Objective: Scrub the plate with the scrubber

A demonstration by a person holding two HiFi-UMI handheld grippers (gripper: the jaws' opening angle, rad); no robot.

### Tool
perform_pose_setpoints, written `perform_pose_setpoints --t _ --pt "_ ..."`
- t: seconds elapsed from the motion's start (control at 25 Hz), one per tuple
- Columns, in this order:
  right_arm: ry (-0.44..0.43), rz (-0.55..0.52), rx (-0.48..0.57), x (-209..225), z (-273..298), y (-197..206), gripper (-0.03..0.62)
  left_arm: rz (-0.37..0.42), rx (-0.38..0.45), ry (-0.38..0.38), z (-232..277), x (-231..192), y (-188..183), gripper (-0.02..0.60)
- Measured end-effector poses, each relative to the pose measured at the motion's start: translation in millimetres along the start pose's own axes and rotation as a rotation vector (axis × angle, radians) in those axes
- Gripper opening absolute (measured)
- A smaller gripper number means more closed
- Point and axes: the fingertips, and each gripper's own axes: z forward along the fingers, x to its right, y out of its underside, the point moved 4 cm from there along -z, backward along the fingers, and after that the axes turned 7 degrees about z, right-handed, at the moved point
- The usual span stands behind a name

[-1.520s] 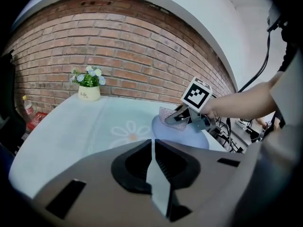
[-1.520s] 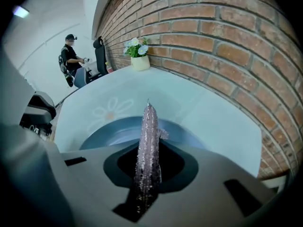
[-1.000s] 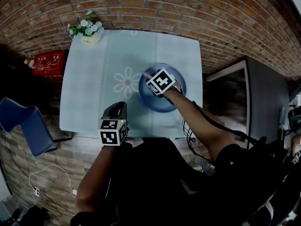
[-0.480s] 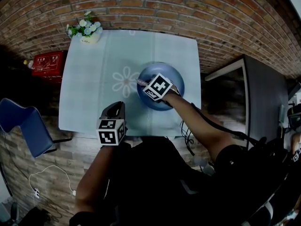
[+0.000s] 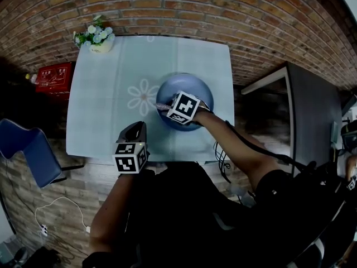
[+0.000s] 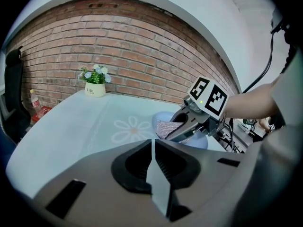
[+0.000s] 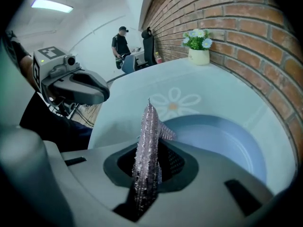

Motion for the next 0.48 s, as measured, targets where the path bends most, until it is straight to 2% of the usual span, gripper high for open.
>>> perform_pose_setpoints --t 0.48 --pt "-0.180 -0.300 -0.108 -23.0 -2.4 33.1 0.067 -0.013 0.001 -0.037 1.6 12.3 2.1 0.032"
